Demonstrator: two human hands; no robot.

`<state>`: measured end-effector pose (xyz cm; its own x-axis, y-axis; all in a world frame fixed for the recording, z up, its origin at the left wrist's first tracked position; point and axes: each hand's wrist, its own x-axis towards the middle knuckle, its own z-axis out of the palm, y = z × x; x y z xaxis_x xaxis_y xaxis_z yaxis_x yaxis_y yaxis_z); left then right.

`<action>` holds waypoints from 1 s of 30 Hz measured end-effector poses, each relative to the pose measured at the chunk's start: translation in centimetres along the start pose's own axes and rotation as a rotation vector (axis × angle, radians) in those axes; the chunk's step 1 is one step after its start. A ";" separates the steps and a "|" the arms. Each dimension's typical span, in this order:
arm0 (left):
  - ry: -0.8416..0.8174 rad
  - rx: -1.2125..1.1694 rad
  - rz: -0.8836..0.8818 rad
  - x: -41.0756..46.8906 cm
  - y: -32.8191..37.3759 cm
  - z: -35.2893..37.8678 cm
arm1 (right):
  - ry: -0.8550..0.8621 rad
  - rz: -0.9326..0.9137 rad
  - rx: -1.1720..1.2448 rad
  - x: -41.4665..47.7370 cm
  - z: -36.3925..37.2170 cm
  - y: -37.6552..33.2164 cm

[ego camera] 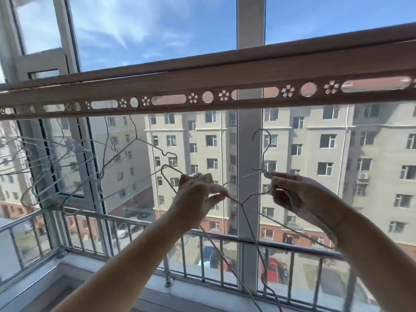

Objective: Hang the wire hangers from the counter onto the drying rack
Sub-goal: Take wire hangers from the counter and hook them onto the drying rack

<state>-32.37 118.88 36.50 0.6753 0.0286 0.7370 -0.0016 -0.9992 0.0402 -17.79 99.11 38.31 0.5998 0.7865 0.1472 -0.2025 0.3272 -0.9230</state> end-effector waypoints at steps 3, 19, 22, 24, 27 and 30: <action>-0.059 -0.135 -0.045 0.1 1.0 0.6 | -0.017 0.018 0.011 -0.4 -0.3 0.1; -0.103 -1.203 -0.663 1.0 3.8 0.8 | -0.139 0.087 0.206 -0.3 2.5 2.6; -0.041 -1.200 -0.698 0.9 3.9 0.5 | -0.162 0.087 0.314 -0.2 3.6 2.8; -0.014 -1.204 -0.715 0.9 3.9 -0.1 | -0.166 0.096 0.353 0.0 4.3 2.9; 0.013 -1.183 -0.715 1.0 3.5 -0.8 | -0.195 0.091 0.339 0.1 5.8 2.8; 0.000 -1.119 -0.729 1.2 2.8 -1.5 | -0.182 0.048 0.245 0.4 7.5 2.5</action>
<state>-32.69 116.21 38.56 0.7804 0.5427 0.3107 -0.2432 -0.1944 0.9503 -23.86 104.12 38.71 0.4408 0.8778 0.1874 -0.4213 0.3867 -0.8203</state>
